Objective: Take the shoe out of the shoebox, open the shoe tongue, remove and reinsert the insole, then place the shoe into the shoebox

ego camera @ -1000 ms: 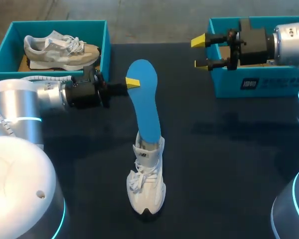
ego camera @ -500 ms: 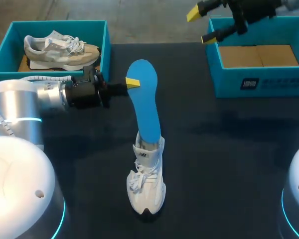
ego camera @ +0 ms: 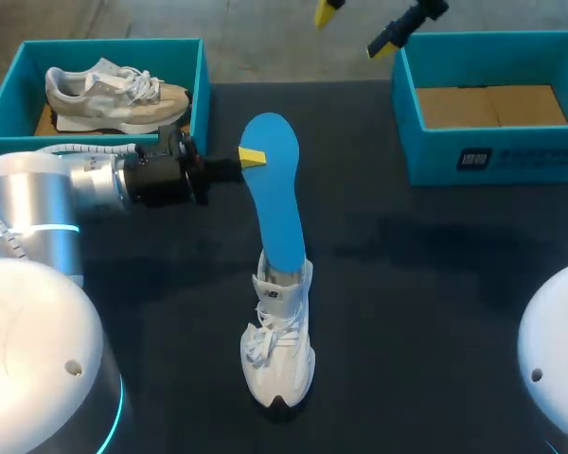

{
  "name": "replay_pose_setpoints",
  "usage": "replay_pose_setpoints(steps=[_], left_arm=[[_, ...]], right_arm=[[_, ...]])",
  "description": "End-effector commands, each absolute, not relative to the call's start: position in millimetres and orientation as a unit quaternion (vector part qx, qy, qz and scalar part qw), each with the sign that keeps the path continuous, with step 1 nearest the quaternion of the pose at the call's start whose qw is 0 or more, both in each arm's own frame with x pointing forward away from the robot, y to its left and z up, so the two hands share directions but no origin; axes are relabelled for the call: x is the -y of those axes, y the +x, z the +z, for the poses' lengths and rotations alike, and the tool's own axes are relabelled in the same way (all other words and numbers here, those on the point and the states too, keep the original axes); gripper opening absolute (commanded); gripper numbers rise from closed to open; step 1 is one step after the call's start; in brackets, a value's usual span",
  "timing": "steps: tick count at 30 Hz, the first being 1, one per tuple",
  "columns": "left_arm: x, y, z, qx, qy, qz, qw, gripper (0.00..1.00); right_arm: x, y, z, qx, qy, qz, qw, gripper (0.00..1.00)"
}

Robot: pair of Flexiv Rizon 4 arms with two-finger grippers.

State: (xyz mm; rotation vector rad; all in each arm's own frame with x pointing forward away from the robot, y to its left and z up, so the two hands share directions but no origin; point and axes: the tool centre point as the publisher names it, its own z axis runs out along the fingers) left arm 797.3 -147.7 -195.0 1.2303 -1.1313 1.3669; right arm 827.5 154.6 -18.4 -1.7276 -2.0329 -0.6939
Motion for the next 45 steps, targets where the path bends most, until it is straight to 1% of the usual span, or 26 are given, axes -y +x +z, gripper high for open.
replay_pose_setpoints(steps=[1, 7, 14, 21, 31, 35, 45], left_arm=[[147, 797, -195, 0.462, 0.503, 0.557, 0.471, 0.00], [147, 797, -195, 0.462, 0.503, 0.557, 0.471, 0.00], [147, 797, -195, 0.462, 0.503, 0.557, 0.471, 0.00], [147, 797, -195, 0.462, 0.503, 0.557, 0.471, 0.00], [147, 797, -195, 0.462, 0.503, 0.557, 0.471, 0.00], [147, 797, -195, 0.462, 0.503, 0.557, 0.471, 0.00], [147, 797, -195, 0.462, 0.503, 0.557, 0.471, 0.00]], right_arm=[[-178, 831, -14, 0.747, -0.661, -0.072, 0.013, 1.00], [-206, 827, -15, 0.741, -0.670, -0.040, -0.013, 1.00], [-238, 819, -25, 0.743, -0.668, -0.016, -0.023, 1.00], [-255, 805, -32, 0.728, -0.684, 0.000, -0.041, 1.00], [-277, 790, -37, 0.719, -0.693, -0.006, -0.046, 1.00], [-279, 786, -39, 0.717, -0.696, -0.040, -0.027, 1.00], [-270, 782, -45, 0.707, -0.693, -0.134, 0.045, 1.00]])
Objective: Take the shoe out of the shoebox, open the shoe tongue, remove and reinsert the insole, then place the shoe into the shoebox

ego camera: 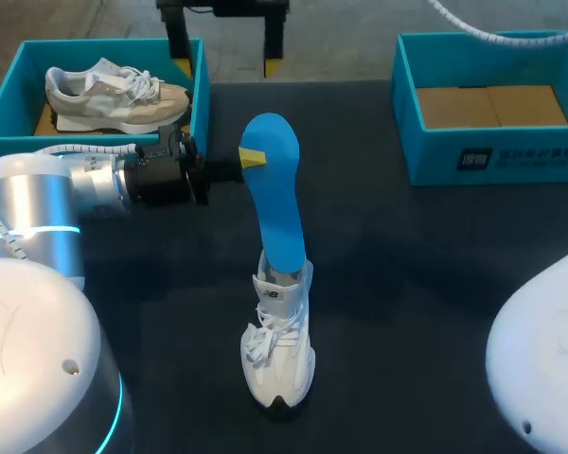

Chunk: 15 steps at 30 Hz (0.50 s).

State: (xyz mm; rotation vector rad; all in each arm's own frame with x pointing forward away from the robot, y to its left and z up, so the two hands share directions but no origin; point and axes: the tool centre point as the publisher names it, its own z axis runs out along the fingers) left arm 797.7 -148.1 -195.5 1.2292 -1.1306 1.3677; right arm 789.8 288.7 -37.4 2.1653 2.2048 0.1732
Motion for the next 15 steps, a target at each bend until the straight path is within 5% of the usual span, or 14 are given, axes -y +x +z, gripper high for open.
replay_pose_setpoints(steps=[1, 15], left_arm=[[147, 797, -195, 0.462, 0.503, 0.557, 0.471, 0.00], [147, 797, -195, 0.462, 0.503, 0.557, 0.471, 0.00]], right_arm=[[-268, 782, -46, -0.705, 0.693, 0.144, -0.052, 1.00], [-241, 780, -46, -0.686, 0.684, 0.217, -0.119, 1.00]])
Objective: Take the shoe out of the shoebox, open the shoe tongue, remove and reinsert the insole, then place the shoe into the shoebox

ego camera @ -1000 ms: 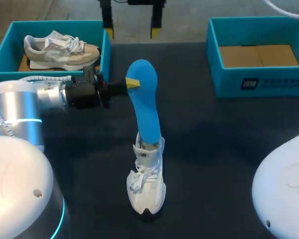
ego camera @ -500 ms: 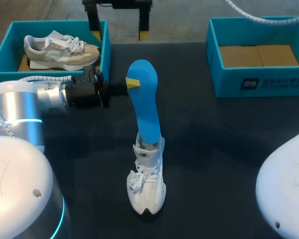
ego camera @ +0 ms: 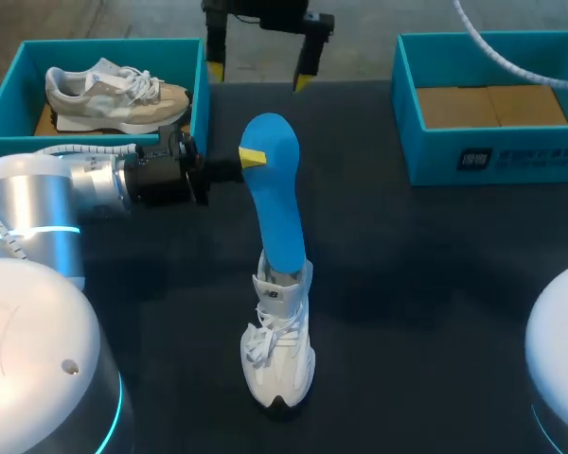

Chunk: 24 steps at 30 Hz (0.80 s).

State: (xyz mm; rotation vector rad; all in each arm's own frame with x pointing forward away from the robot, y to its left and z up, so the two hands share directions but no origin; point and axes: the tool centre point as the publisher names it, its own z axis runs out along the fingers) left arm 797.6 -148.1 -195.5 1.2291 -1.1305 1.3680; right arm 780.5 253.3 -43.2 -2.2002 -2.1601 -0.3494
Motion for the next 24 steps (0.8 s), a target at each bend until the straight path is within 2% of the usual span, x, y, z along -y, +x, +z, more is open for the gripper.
replay_pose_setpoints(steps=[1, 24], left_arm=[[147, 797, -195, 0.462, 0.503, 0.557, 0.471, 0.00], [147, 797, -195, 0.462, 0.503, 0.557, 0.471, 0.00]], right_arm=[[-239, 780, -47, 0.683, -0.684, -0.222, 0.129, 1.00], [-209, 774, -80, 0.605, -0.641, -0.389, 0.268, 1.00]])
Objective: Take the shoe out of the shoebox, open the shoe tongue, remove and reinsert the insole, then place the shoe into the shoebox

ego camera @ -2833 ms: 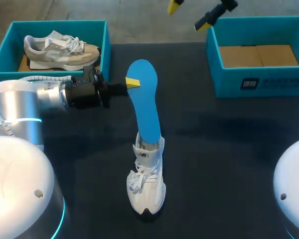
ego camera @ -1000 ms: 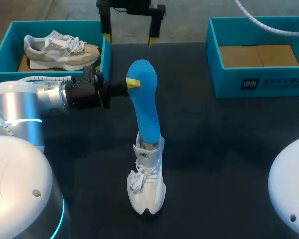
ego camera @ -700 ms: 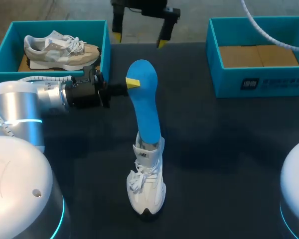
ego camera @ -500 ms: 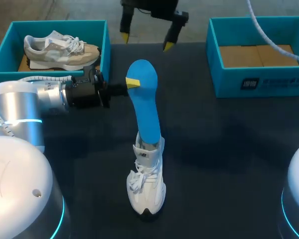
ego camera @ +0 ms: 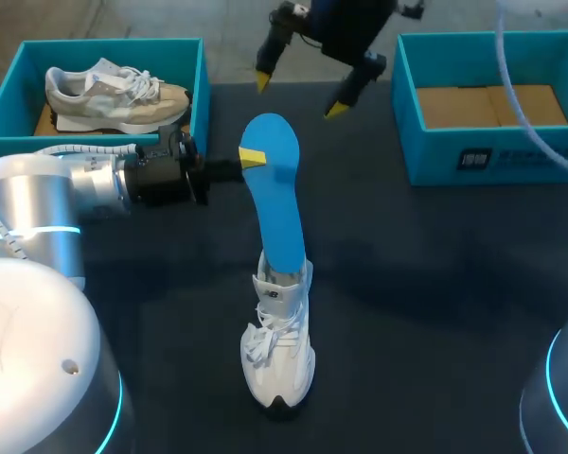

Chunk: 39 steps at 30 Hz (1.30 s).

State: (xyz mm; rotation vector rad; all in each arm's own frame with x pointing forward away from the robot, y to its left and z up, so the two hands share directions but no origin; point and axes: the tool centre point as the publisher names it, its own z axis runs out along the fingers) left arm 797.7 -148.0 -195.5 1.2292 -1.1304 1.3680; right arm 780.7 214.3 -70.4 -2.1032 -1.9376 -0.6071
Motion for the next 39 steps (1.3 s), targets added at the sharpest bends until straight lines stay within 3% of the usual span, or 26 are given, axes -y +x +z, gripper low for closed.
replay_pose_setpoints(steps=[1, 7, 39], left_arm=[[147, 797, -195, 0.462, 0.503, 0.557, 0.471, 0.00], [147, 797, -195, 0.462, 0.503, 0.557, 0.471, 0.00], [147, 797, -195, 0.462, 0.503, 0.557, 0.471, 0.00]], right_arm=[[-209, 773, -82, 0.603, -0.635, -0.397, 0.274, 1.00], [-207, 783, -99, 0.598, -0.581, -0.440, 0.334, 1.00], [-194, 785, -123, 0.535, -0.551, -0.493, 0.408, 1.00]])
